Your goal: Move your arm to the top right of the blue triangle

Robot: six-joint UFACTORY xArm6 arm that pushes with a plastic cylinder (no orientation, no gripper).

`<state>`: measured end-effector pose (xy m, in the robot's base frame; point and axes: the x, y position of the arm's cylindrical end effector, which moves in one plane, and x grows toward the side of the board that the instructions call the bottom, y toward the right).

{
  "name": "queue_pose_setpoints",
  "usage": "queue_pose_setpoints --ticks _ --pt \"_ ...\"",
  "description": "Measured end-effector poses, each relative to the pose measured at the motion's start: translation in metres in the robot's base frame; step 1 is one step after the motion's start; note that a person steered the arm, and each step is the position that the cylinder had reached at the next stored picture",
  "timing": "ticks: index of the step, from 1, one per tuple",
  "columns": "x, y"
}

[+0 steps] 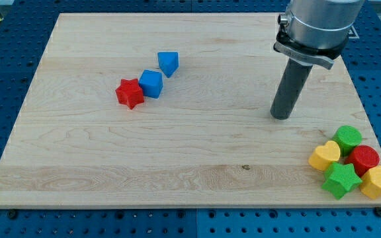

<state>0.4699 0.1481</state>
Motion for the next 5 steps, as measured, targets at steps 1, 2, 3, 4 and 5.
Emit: queue_pose_setpoints --ticks 1,2,3,4,5 --pt "-0.0012 0.0" --pt "-0.0014 0.0" --pt "-0.0038 0.0" --pt "-0.0069 0.0" --pt "-0.0099 0.0"
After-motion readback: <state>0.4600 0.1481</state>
